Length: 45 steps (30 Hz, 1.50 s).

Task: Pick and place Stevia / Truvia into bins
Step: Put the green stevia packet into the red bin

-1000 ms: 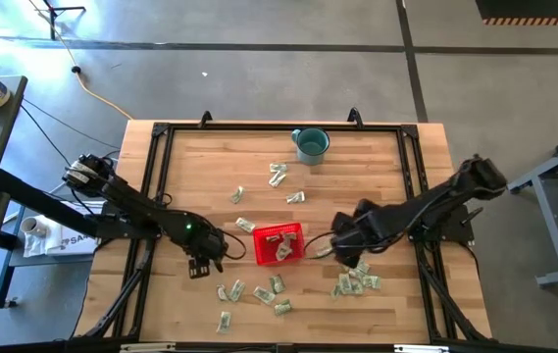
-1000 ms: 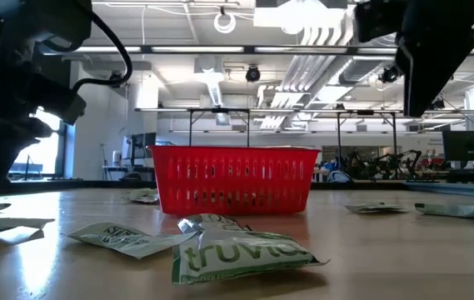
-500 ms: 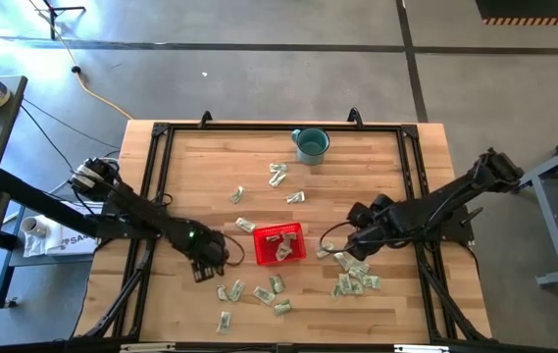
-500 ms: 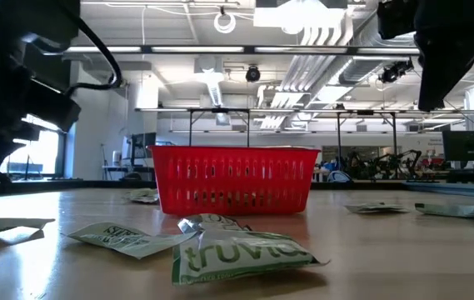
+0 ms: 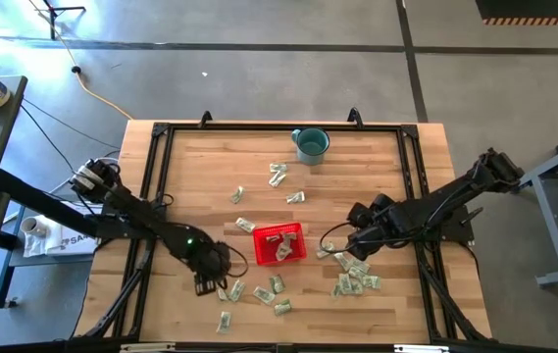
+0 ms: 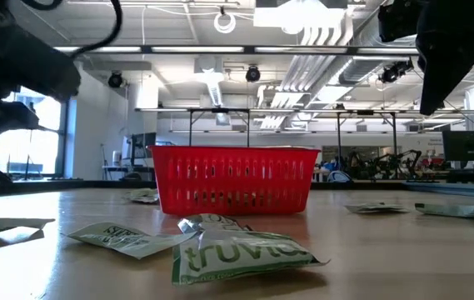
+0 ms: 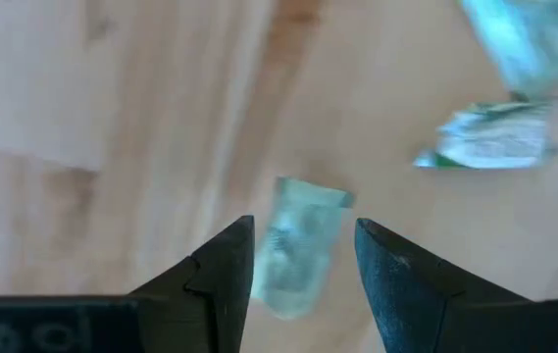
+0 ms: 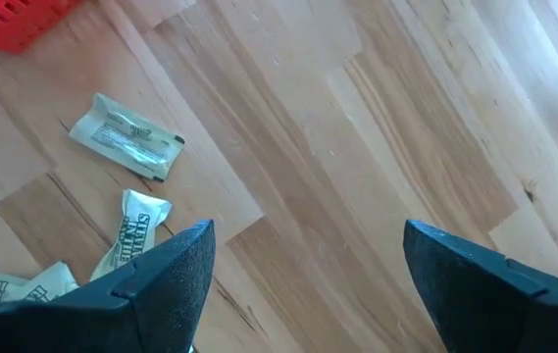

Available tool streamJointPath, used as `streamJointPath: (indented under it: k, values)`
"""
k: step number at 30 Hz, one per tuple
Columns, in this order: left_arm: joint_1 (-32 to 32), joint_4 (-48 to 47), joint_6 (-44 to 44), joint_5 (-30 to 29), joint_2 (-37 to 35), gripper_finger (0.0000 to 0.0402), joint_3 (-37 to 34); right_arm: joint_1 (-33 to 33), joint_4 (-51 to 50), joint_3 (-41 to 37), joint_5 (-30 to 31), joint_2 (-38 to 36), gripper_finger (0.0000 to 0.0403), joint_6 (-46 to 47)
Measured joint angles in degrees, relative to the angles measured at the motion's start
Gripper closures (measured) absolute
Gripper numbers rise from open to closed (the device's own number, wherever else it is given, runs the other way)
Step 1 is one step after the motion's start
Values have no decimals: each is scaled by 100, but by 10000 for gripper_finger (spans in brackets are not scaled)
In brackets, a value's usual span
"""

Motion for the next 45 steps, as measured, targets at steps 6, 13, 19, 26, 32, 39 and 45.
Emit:
streamJointPath:
  k: [6,13,19,26,32,39,45]
  values:
    - [-547,-181,-139,-514,128,190,6,7,15,0,-2,0,84,69]
    - [-716,-197,-215,-637,423,190,4,7,20,0,24,0,84,58]
    - [-700,-202,-75,-634,744,198,45,5,22,0,31,0,84,46]
    - [-704,-155,162,-879,784,309,39,6,21,2,35,0,84,44]
    - [-504,-77,193,-998,728,377,35,71,9,2,-85,0,84,-15]
    - [430,898,1031,-1967,616,366,232,427,-31,-37,89,2,84,242]
    - [1327,1815,1962,-1731,585,378,615,724,160,-489,-237,2,84,1004]
